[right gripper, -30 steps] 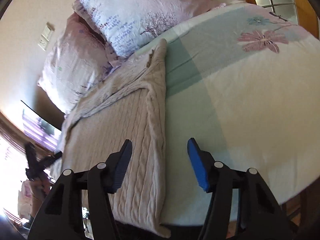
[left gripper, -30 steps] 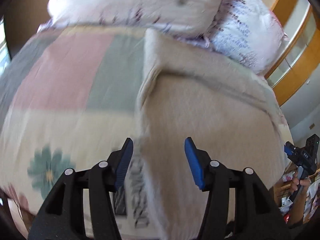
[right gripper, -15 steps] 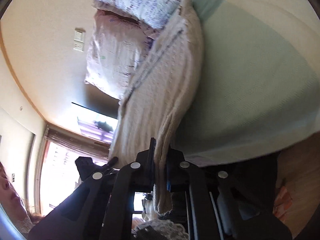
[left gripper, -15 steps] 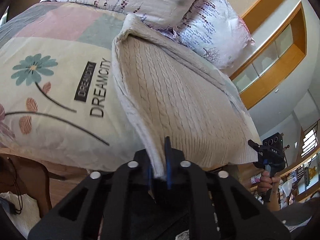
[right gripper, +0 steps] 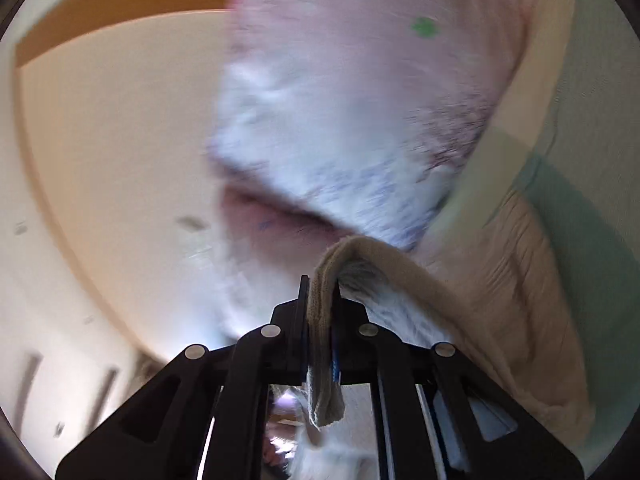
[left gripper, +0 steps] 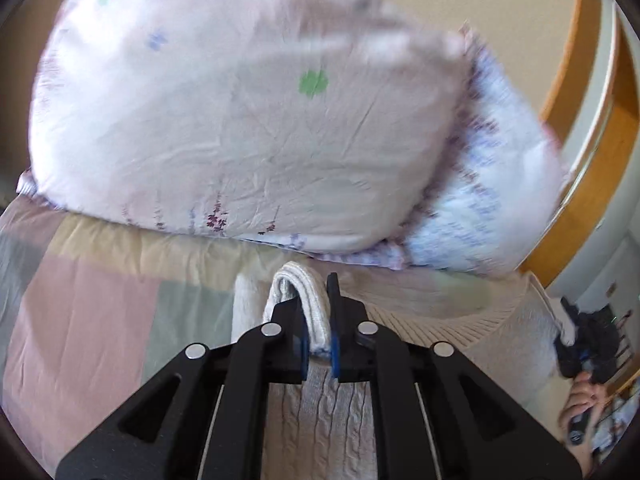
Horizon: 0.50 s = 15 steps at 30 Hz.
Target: Fold small clothes
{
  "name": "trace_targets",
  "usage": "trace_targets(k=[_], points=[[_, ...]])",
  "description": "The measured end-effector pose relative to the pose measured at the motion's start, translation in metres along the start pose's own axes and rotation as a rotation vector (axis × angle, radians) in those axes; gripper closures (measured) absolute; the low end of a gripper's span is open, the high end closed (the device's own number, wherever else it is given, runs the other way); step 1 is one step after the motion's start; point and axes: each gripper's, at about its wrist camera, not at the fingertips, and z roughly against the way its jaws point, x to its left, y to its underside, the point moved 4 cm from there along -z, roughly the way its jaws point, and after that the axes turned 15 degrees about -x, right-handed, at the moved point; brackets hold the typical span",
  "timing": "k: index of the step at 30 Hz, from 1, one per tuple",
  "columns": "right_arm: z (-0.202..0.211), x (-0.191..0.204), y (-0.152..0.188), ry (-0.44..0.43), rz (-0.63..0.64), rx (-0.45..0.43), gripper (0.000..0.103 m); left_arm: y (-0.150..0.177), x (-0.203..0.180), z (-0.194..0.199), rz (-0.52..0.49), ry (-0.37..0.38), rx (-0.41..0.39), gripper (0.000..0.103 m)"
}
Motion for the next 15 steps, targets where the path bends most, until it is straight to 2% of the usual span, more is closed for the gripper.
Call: trace_targets(k=[1,2,3,4,5,6,8,13,15], points=[[-0.012,-0.013,0.0,0.085,0.018,0.007,0.089,0.004,0.004,-0.021,-0.005,-0.043,0.058,0.087],[-0.026,-0.028,-0.001,0.2,0.034,0.037,0.075,0.009,0.012,-0.034,0.0,-0.089,0.114,0.073],[-0.03,-0.037,-0.001,0.26,0.017,0.069,0.058,0.013,0.022,-0.038,0.027,-0.119,0.146,0.065],[-0.027,-0.042,0.0,0.269,-0.006,0.081,0.054,0.014,0.03,-0.031,0.066,-0.093,0.136,0.051],[-0.019,-0.043,-0.003,0.251,0.002,0.07,0.037,0.014,0.037,-0.023,0.103,-0.057,0.111,0.039],[-0.011,-0.039,-0.007,0.256,0.043,0.046,0.02,0.017,0.047,-0.012,0.136,-0.023,0.103,0.035],[0.001,-0.032,-0.015,0.272,0.131,-0.002,0.014,0.028,0.06,-0.005,0.17,0.008,0.147,0.034],[-0.007,-0.025,-0.005,0.227,0.166,0.066,0.014,0.069,0.068,-0.013,0.245,0.085,0.301,0.038],[-0.003,-0.029,0.004,0.221,0.175,0.093,0.014,0.077,0.062,-0.013,0.234,0.097,0.28,0.038]])
